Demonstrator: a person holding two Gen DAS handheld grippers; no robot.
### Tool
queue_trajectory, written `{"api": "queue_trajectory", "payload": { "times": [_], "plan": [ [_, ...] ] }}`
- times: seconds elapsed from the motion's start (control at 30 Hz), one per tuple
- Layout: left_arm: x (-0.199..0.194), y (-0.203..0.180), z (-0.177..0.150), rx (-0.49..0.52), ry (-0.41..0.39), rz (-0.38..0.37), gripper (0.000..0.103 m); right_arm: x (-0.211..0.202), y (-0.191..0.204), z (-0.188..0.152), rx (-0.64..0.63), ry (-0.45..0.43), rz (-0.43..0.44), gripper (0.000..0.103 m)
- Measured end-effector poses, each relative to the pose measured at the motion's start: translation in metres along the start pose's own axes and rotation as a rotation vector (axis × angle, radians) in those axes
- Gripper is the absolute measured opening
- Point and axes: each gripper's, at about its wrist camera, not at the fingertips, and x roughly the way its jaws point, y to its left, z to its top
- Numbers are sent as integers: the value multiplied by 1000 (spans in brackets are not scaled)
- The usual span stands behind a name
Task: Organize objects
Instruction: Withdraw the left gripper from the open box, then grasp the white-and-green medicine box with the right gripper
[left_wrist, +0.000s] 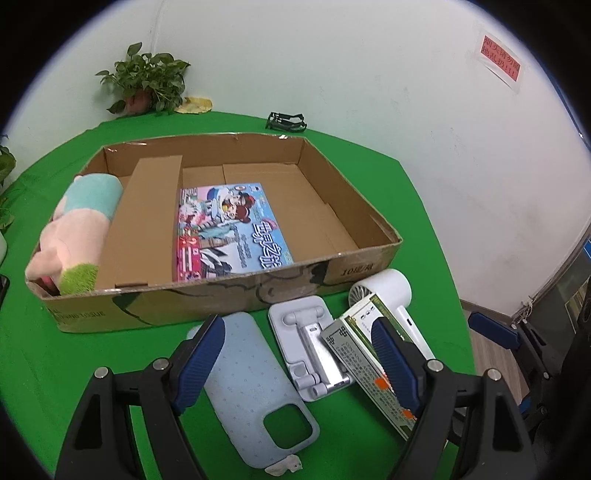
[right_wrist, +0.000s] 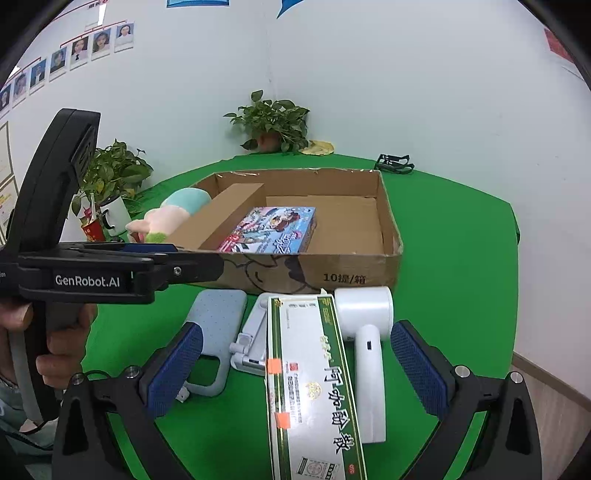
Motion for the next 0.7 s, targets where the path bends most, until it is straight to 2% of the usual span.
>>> {"api": "queue_trajectory", "payload": {
  "times": [0.23,0.7],
  "plan": [
    [14,-4,-9,-12,63,-34,81,11,-7,-23,19,39,21,103],
    [52,-4,-24,-112,231,-190,81,43,-17,-51,43,145,38,102]
  ]
}}
